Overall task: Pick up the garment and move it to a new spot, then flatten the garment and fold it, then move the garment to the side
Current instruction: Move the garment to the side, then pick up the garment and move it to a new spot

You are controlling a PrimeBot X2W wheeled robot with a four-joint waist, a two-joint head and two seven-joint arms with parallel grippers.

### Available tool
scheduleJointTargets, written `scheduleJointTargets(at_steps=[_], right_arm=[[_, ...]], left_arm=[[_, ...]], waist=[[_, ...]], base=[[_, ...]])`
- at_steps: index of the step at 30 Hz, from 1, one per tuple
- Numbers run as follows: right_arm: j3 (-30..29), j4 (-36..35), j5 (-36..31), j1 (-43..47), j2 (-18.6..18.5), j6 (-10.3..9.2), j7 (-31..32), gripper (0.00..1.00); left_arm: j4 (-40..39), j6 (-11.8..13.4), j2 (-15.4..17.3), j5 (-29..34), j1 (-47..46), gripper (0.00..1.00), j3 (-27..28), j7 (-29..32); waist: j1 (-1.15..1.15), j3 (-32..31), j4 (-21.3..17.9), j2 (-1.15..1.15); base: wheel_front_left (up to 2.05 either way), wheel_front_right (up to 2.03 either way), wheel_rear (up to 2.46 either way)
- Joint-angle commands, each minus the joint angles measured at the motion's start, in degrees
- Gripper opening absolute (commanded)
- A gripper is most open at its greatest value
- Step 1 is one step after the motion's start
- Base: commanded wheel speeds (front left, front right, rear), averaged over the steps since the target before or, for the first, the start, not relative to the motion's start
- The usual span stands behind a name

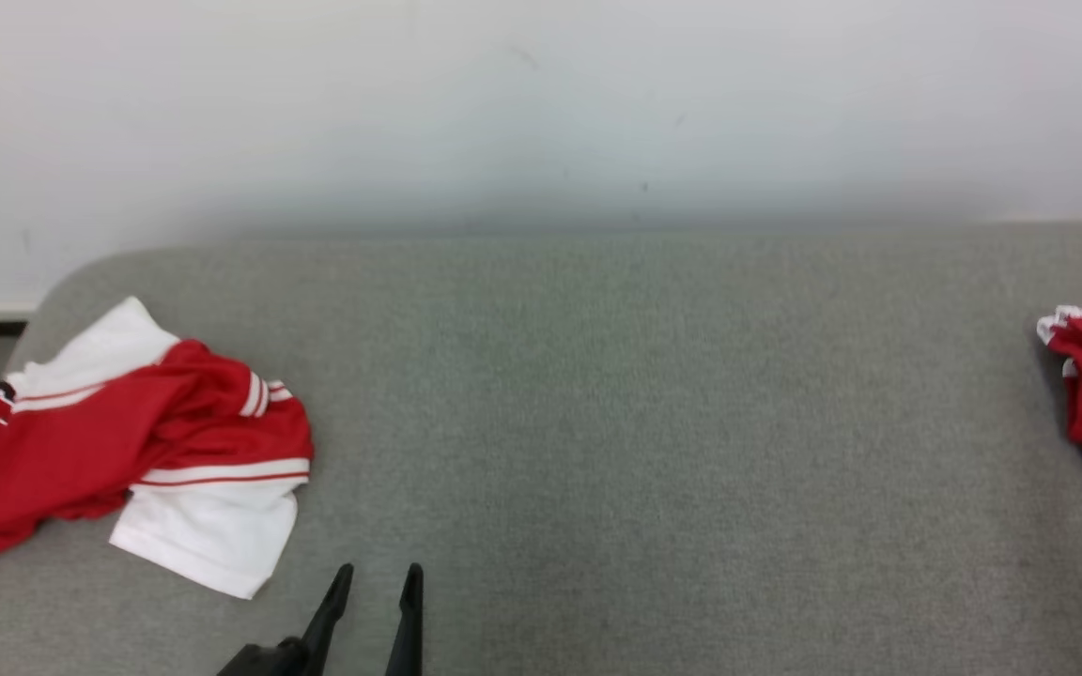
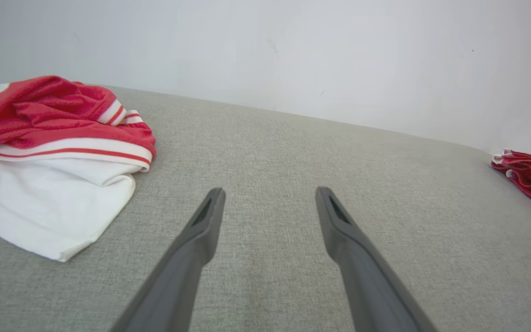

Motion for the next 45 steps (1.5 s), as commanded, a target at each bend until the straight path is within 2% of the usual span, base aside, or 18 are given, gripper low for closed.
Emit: scheduleJointTargets(at_steps=[1,8,14,23,30,36,45], right_arm=[[-0.24,-1.84,-0.25,2.80,1.84,-0.12,-0.55,1.00],[-4.24,-14.42,-3.03,19.21,12.95,-0.12,-1.39,1.00],[-1.68,-19.46,-2.92,28.84,18.34,-0.12,-1.42,1.00],[0.88,-19.65,-2.34,32.25,19.47,-0.12,-1.43,1.00],[2.14,-20.28,-2.47,32.72,19.47,-0.12,-1.44,1.00],[3.56,-20.40,-0.86,33.13,19.51,-0.12,-1.44,1.00],[6.85,-19.81,1.39,33.83,19.49,-0.12,-1.45,1.00]], left_arm=[[-0.19,-0.08,0.23,0.50,1.04,1.00,0.59,-0.02],[-0.29,-0.33,0.23,1.15,3.72,1.00,3.17,-0.02],[0.23,-0.64,0.23,1.41,4.57,1.00,3.67,-0.02],[0.11,-0.69,0.24,1.77,4.08,1.00,3.90,-0.02],[-0.30,-0.29,0.23,0.82,4.35,1.00,4.33,-0.02],[-0.41,-0.41,0.24,1.44,4.21,1.00,4.42,-0.02],[-0.28,-1.09,0.23,2.26,5.79,1.00,5.82,-0.02]], waist=[[0.01,-3.54,1.12,0.00],[0.01,-6.92,2.30,0.00],[0.01,-8.00,2.88,0.00],[0.01,-8.41,2.95,0.00],[0.01,-8.77,4.96,0.00],[0.01,-9.26,9.64,0.00],[0.01,-10.15,19.68,0.00]], base=[[0.00,0.00,0.00],[0.00,0.00,0.00],[0.00,0.00,0.00],[0.00,0.00,0.00],[0.00,0.00,0.00],[0.00,0.00,0.00],[0.00,0.00,0.00]])
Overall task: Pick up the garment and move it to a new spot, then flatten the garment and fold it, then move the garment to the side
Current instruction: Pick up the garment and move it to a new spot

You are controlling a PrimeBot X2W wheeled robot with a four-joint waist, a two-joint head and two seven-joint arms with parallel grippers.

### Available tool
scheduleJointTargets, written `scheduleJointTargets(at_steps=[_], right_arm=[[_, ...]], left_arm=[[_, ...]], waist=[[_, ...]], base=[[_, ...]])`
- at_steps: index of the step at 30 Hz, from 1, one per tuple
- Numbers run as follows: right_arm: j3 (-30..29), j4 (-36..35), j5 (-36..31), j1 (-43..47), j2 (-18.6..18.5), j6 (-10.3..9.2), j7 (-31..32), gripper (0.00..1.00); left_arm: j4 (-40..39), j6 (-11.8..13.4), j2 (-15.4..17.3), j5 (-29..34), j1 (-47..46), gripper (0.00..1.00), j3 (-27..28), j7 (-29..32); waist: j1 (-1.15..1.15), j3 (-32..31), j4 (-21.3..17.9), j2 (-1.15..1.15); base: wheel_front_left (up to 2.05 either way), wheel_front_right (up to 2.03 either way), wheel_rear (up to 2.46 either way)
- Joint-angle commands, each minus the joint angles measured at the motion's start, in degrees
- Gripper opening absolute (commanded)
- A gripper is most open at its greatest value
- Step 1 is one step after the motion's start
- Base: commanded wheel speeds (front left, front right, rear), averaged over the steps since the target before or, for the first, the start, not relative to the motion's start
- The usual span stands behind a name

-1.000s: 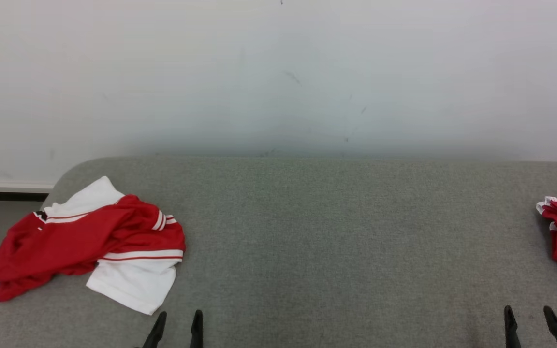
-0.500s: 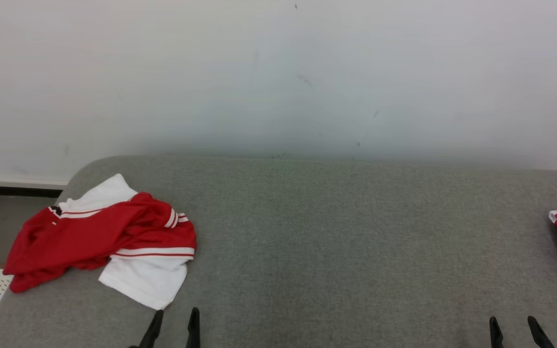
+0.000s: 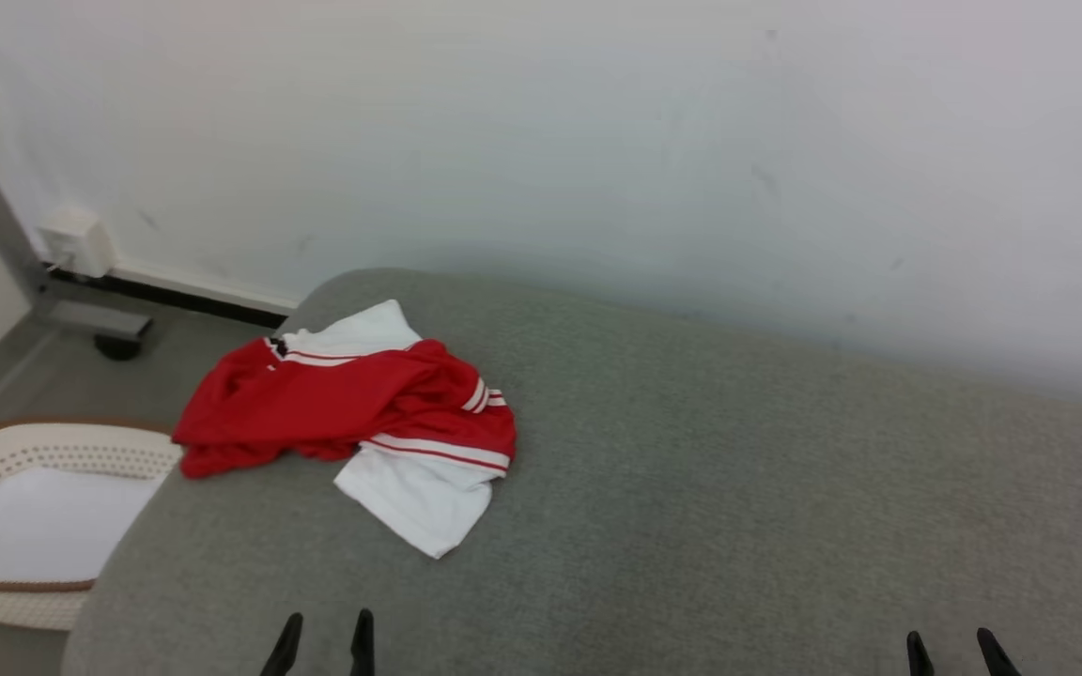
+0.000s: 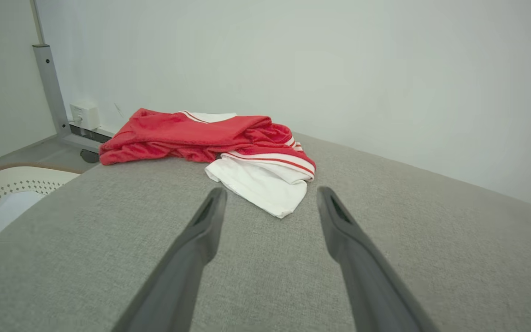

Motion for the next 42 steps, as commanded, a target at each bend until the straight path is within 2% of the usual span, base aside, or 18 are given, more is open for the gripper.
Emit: scheduleJointTargets(at_steps=[1,7,13,15,21,23,26,32,40,42], right_arm=[[0.45,0.11,0.61,0.73,-0.10,-0.12,-0.15,1.00],[2.57,0.48,1.23,-0.04,-0.10,-0.12,-0.16,1.00],[3.16,0.39,-0.79,-1.41,-0.11,-0.12,-0.16,1.00],[3.25,0.11,-2.17,-2.75,-0.30,-0.12,-0.16,1.00],[1.96,-1.68,-4.52,-7.62,-3.88,-0.13,0.15,1.00],[1.39,-2.22,-4.74,-8.60,-4.62,-0.13,0.26,1.00],[0.07,-3.68,-5.21,-10.75,-6.22,-0.13,1.08,1.00],[-2.38,-7.30,-5.80,-14.03,-8.83,-0.13,2.63,1.00],[-5.63,-11.24,-6.41,-15.36,-11.72,-0.18,5.44,1.00],[-5.97,-12.02,-6.31,-15.19,-12.06,-0.19,6.15,1.00]], left_arm=[[0.10,-0.22,0.26,0.35,0.92,1.00,0.46,-0.02],[-0.28,-0.60,0.25,0.57,2.04,1.00,2.01,-0.02],[-0.79,-1.62,0.29,0.21,-0.56,1.00,3.38,-0.02],[-0.62,-2.36,0.51,-0.32,-2.79,1.00,3.88,-0.02],[1.89,-4.90,2.38,-3.66,-15.02,1.00,4.84,0.27],[2.30,-5.12,2.58,-4.66,-17.55,1.00,4.94,0.71],[3.80,-5.60,4.52,-5.99,-25.08,1.00,5.02,2.47],[11.03,-6.20,8.55,-7.10,-39.39,1.00,3.42,6.66],[26.56,-6.43,10.29,-8.54,-53.79,1.00,0.66,10.70],[31.01,-5.78,10.92,-8.10,-56.31,1.00,0.68,11.36]], waist=[[0.00,-0.58,4.28,0.00],[0.00,-0.60,7.70,0.00],[0.00,1.84,6.57,0.00],[0.00,4.40,5.38,0.00],[0.00,14.43,1.72,0.00],[0.00,16.25,1.34,0.00],[0.00,21.42,0.31,0.00],[0.00,29.72,-1.29,0.00],[0.00,36.32,-3.11,0.00],[0.00,37.14,-3.63,0.00]], base=[[0.00,0.00,0.00],[0.00,0.00,0.00],[0.00,0.00,0.00],[0.00,0.00,0.00],[0.00,0.00,0.00],[0.00,0.00,0.00],[0.00,0.00,0.00],[0.00,0.00,0.00],[0.00,0.00,0.00],[0.00,0.00,0.00]])
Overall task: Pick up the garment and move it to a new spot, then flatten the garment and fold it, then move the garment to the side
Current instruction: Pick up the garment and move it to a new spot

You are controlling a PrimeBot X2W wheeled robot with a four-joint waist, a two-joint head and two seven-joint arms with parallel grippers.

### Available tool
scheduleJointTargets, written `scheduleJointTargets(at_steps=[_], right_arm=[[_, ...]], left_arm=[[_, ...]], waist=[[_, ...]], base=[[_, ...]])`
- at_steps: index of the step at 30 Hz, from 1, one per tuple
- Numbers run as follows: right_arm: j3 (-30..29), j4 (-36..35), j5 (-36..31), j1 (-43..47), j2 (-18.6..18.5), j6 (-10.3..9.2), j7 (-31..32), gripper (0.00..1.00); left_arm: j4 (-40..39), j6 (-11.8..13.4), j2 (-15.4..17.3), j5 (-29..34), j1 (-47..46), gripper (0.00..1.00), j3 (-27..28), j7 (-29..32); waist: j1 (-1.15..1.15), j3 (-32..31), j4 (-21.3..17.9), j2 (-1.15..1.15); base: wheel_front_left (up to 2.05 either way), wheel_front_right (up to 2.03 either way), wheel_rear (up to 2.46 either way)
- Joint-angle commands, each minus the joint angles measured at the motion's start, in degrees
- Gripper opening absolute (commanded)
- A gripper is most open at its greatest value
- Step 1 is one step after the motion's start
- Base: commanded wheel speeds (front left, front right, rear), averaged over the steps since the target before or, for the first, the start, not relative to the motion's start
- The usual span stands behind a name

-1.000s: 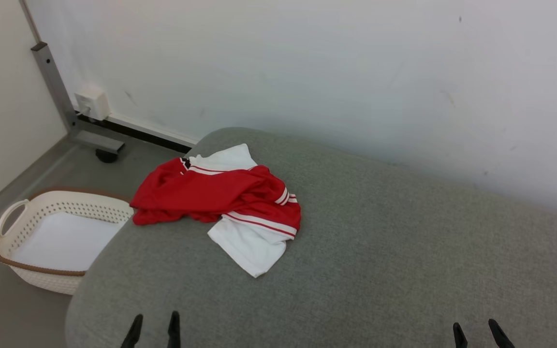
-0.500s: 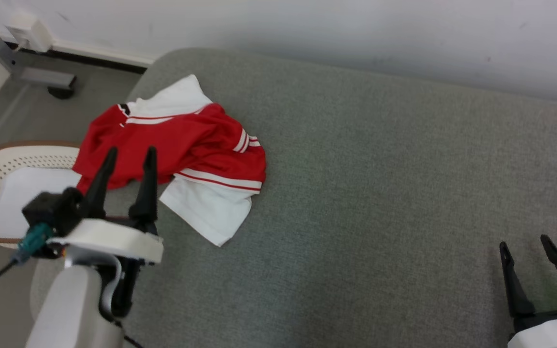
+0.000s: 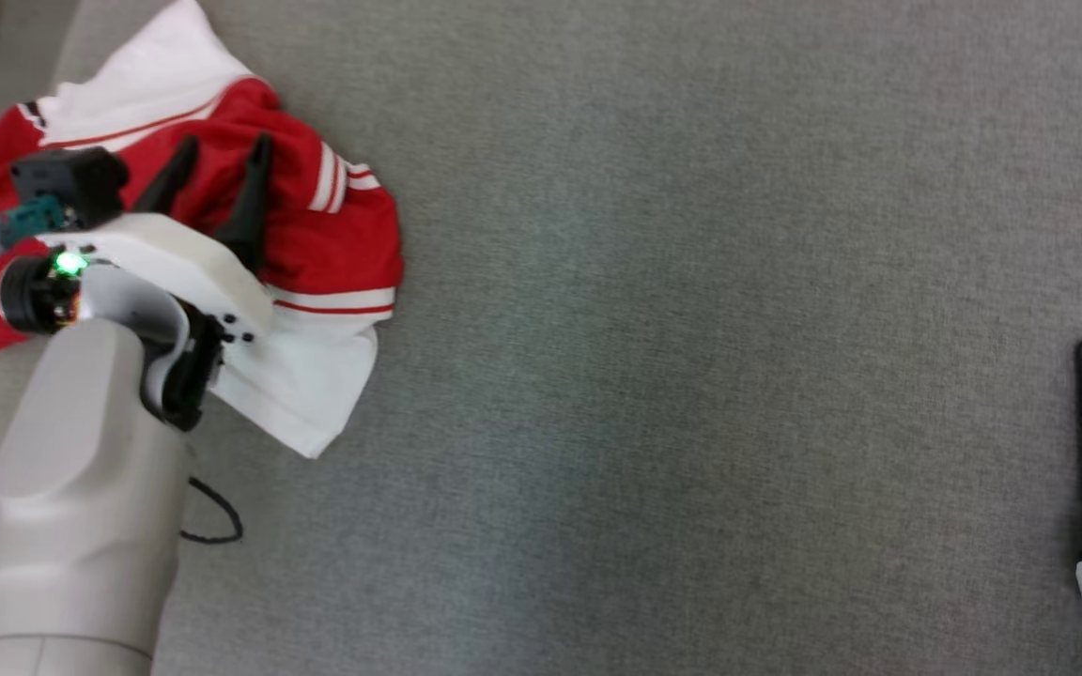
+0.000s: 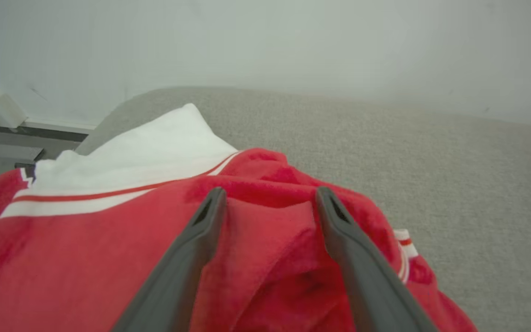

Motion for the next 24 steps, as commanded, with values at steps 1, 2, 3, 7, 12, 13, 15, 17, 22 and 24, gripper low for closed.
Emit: scheduleJointTargets(at_steps=[1,2,3,7,12,13,15,17,22,24], right_arm=[[-0.73,2.98,-0.51,0.71,-0.71,-0.26,1.68,1.00],[-0.78,2.63,-0.40,0.78,-0.78,-0.26,1.99,1.00],[-0.78,2.28,-0.27,0.96,-0.86,-0.26,2.25,1.00],[-0.45,1.37,0.10,1.76,-0.60,-0.26,2.73,1.00],[-0.41,1.09,0.28,2.39,0.90,-0.25,2.12,1.00],[-0.44,1.30,0.41,2.50,1.27,-0.24,1.77,1.00],[-0.38,1.96,0.54,2.59,1.90,-0.22,1.12,1.00],[-0.09,2.90,0.82,2.82,2.75,-0.21,0.42,1.00],[1.05,6.14,1.31,2.79,4.79,-0.21,-1.48,1.00],[1.44,7.69,1.48,2.94,5.28,-0.21,-2.09,1.00]], left_arm=[[1.88,0.45,0.66,0.21,-1.05,1.00,0.16,0.48],[4.15,0.78,0.53,-0.18,-2.05,1.00,0.37,1.11],[6.13,0.97,0.63,-0.15,-2.94,1.00,0.27,1.79],[13.48,1.63,0.97,-0.52,-5.28,1.00,0.14,4.45],[18.44,0.96,0.23,-2.32,-6.43,0.00,0.58,5.32],[18.29,0.76,0.48,-2.59,-7.00,0.00,0.76,4.23],[17.35,0.49,0.81,-2.58,-7.91,0.00,0.70,1.77],[16.14,0.38,0.79,-2.61,-8.25,0.00,0.33,-0.27],[11.69,-0.14,0.98,-2.32,-7.85,0.00,-1.57,-2.49],[8.96,-0.34,1.07,-2.32,-7.34,0.00,-2.57,-2.18]], waist=[[-0.01,1.70,-1.54,0.00],[-0.01,1.94,-1.81,0.00],[-0.01,2.09,-2.11,0.00],[-0.01,2.05,-3.27,0.00],[-0.01,0.37,-4.24,0.00],[-0.01,-0.24,-4.39,0.00],[-0.01,-1.75,-4.56,0.00],[-0.01,-3.77,-4.81,0.00],[-0.01,-9.79,-5.93,0.00],[-0.01,-12.36,-6.53,0.00]], base=[[0.00,0.00,0.00],[0.00,0.00,0.00],[0.00,0.00,0.00],[0.00,0.00,0.00],[0.00,0.00,0.00],[0.00,0.00,0.00],[0.00,0.00,0.00],[0.00,0.00,0.00],[0.00,0.00,0.00],[0.00,0.00,0.00]])
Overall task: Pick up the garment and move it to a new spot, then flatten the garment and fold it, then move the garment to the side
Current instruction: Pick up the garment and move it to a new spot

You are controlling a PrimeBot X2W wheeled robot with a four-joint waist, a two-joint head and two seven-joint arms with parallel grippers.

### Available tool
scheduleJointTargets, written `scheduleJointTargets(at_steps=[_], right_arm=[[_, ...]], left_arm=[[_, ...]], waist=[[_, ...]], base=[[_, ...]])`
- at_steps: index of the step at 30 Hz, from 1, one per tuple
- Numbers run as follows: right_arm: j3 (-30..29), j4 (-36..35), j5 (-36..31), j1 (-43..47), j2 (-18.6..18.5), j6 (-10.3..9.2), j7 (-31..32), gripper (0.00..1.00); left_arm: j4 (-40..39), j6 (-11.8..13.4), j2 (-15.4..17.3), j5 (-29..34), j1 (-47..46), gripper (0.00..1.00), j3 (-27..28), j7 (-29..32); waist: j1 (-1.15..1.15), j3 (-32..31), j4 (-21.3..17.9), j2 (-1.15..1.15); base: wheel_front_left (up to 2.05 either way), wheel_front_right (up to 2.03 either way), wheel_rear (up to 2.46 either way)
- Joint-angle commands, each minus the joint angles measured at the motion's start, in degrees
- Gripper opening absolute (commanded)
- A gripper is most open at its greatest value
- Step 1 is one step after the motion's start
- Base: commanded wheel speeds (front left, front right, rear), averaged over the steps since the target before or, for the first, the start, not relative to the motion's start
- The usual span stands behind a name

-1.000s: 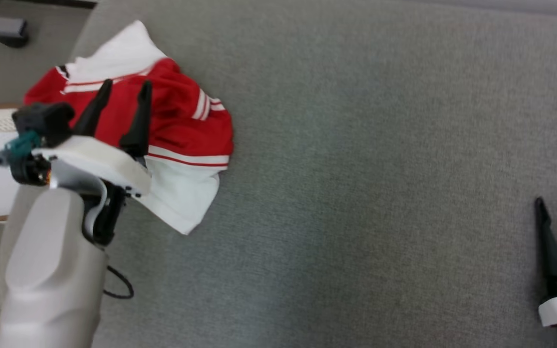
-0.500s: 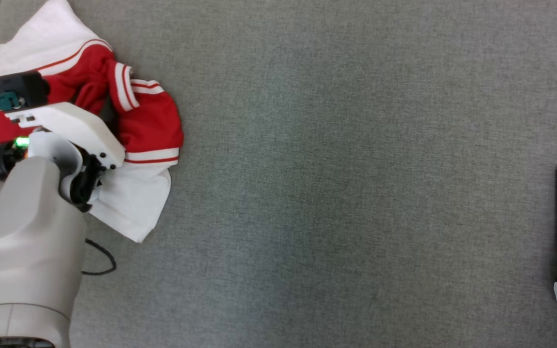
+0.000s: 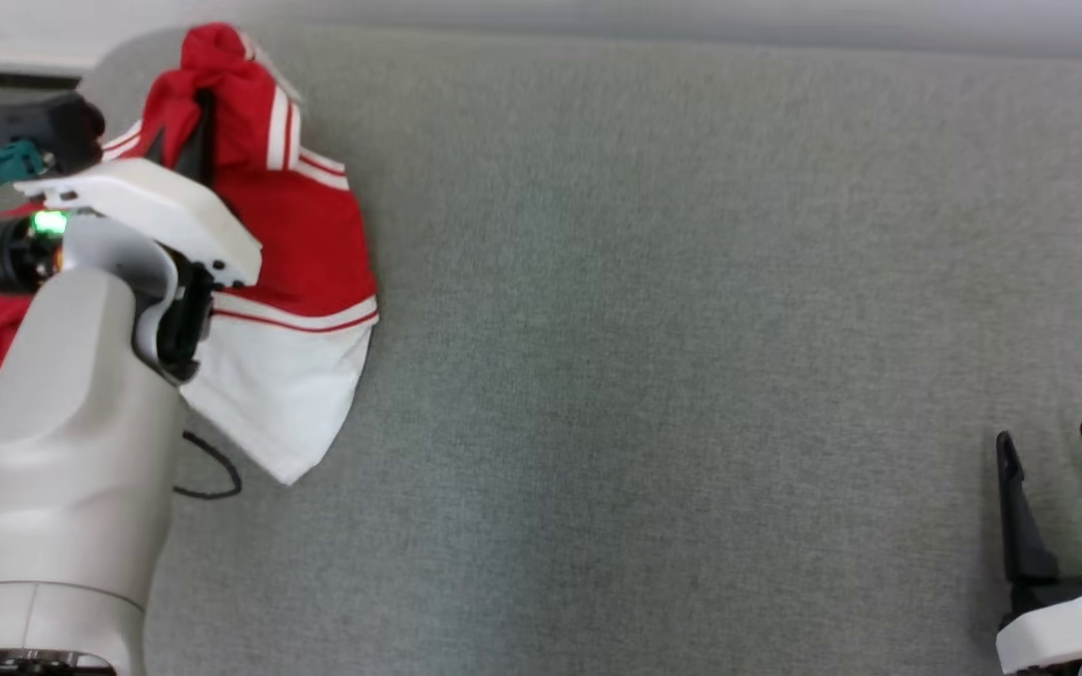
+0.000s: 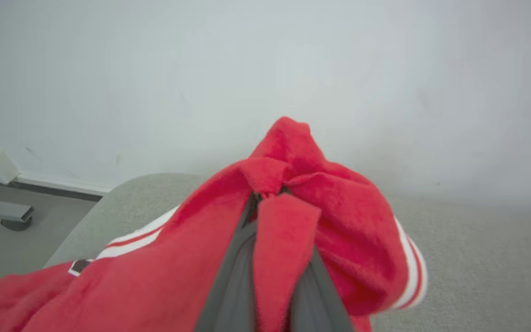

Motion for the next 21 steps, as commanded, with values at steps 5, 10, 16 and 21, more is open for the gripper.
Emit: scheduleJointTargets(at_steps=[5,10,16,21], right_arm=[[0.83,3.84,1.05,1.47,1.37,-0.15,-1.63,1.00],[1.24,6.33,1.51,2.46,2.74,-0.15,-2.44,1.00],[1.93,8.50,1.91,3.47,3.83,-0.15,-2.88,1.00],[2.35,9.14,1.97,3.53,4.34,-0.15,-2.94,1.00]], left_arm=[[-10.01,-0.30,0.85,-1.59,2.57,0.00,-2.00,2.93],[-23.72,-0.38,0.09,-4.05,7.38,0.00,-4.14,9.10],[-41.50,0.52,-2.65,-8.37,15.94,0.00,-6.68,16.80],[-53.91,1.44,-6.35,-13.14,22.39,0.00,-10.19,22.52]], waist=[[-0.01,-9.56,-3.19,0.00],[-0.01,-14.28,-5.63,0.00],[-0.01,-18.33,-9.07,0.00],[-0.01,-19.32,-12.02,0.00]], base=[[0.00,0.00,0.00],[0.00,0.00,0.00],[0.00,0.00,0.00],[0.00,0.00,0.00]])
